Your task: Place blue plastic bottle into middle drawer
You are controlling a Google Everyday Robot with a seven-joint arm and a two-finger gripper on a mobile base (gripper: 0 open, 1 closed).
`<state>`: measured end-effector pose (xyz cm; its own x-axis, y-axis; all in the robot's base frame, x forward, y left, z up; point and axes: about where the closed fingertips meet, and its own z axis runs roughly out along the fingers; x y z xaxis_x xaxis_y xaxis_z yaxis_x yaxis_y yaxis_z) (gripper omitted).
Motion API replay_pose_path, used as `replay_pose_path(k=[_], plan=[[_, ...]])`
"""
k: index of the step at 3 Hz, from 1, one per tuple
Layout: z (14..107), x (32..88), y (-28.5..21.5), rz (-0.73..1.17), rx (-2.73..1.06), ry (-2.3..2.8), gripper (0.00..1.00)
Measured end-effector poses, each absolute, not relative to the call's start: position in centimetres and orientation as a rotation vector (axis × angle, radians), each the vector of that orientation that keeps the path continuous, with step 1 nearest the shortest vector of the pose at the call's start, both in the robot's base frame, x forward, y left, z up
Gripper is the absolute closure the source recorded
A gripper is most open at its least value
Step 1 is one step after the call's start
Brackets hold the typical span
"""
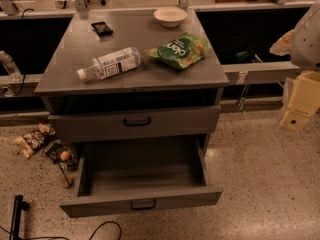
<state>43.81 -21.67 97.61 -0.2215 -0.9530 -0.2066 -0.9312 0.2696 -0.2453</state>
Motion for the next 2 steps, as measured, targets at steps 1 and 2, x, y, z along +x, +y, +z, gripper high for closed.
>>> replay_pose_path(k=[1, 2], plan=[[97.7, 44.3, -21.2, -0.1, -1.744, 2.214, 0.0], [98.0, 48.1, -17.7, -0.107, -1.887, 2.068, 0.0]])
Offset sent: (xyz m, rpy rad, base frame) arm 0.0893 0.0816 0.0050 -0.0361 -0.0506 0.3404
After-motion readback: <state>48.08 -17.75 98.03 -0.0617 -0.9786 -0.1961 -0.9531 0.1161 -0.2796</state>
